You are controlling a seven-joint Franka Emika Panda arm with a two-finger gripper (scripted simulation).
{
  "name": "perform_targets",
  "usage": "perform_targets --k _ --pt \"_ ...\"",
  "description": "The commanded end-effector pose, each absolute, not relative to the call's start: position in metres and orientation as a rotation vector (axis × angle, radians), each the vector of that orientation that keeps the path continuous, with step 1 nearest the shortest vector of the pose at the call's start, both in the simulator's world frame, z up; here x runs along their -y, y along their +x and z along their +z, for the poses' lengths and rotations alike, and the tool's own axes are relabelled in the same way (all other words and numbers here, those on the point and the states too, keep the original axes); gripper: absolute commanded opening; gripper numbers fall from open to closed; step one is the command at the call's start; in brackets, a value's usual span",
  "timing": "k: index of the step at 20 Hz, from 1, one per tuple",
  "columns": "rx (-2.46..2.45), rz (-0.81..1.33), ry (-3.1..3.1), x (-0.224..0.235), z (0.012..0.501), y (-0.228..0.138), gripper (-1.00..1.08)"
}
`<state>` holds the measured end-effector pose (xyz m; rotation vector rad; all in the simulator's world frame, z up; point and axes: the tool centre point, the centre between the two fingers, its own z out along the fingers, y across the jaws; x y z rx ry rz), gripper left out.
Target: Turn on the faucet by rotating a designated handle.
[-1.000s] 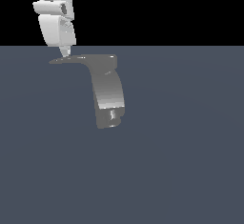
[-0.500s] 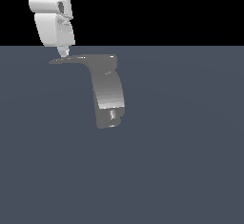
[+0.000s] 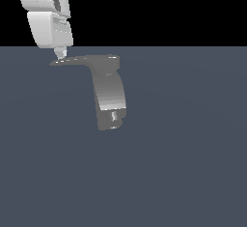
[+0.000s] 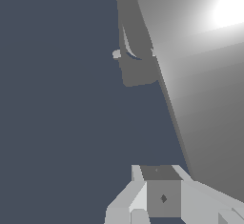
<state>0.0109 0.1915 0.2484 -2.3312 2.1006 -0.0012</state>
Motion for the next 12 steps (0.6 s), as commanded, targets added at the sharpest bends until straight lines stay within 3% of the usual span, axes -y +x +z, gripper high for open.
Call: perform_targets --k 1,12 --pt "-2.104 -0.001 -2.333 -0.19 0.248 0.002 -1.0" --pt "-2.104 -0.001 -2.333 -0.189 0.248 -0.029 -1.0"
